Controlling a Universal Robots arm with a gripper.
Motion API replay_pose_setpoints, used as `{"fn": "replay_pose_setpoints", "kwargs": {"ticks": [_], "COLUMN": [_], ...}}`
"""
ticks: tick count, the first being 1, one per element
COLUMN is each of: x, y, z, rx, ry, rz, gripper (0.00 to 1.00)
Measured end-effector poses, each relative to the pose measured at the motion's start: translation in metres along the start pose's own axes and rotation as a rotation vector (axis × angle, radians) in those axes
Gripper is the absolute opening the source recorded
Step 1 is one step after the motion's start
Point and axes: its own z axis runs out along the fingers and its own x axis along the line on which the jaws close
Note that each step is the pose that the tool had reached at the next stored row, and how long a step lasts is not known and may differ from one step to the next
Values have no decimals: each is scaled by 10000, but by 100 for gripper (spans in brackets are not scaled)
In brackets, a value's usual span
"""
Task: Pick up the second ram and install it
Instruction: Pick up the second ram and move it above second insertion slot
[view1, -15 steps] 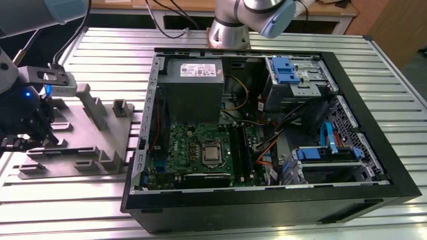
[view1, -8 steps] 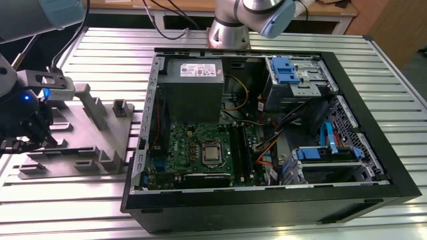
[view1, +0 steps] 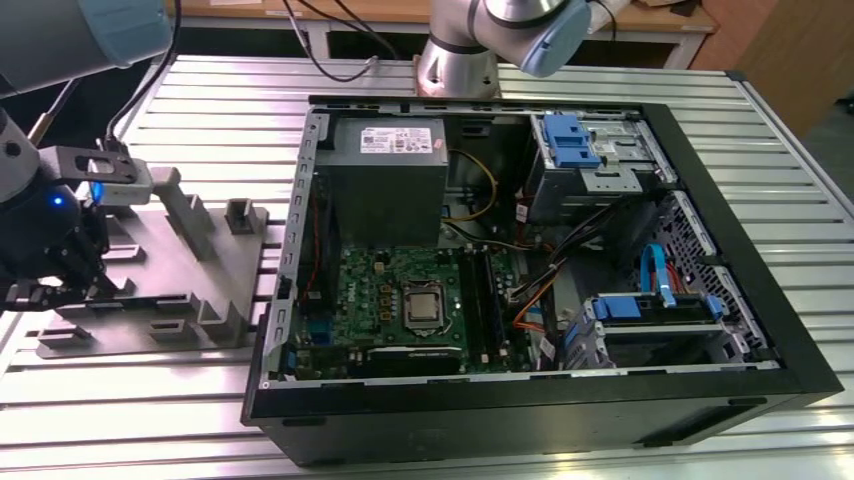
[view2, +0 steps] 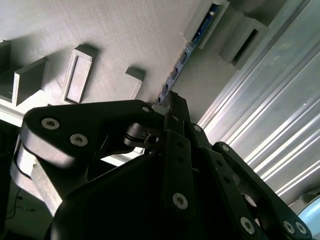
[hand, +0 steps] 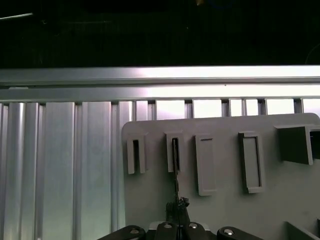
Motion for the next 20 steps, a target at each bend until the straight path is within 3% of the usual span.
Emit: {"fn": "replay_pose_setpoints", "kwargs": {"ticks": [3, 6, 8, 11, 12, 20], "x": [0, 0, 0, 0, 0, -4], "y": [-1, -1, -1, -1, -1, -1], "z": [3, 5, 5, 6, 9, 109], "rx": [3, 3, 3, 3, 4, 6], "ry": [-2, -3, -3, -2, -3, 24], "rz": [0, 0, 0, 0, 0, -596], "gripper": [10, 16, 29, 35, 41, 41]}}
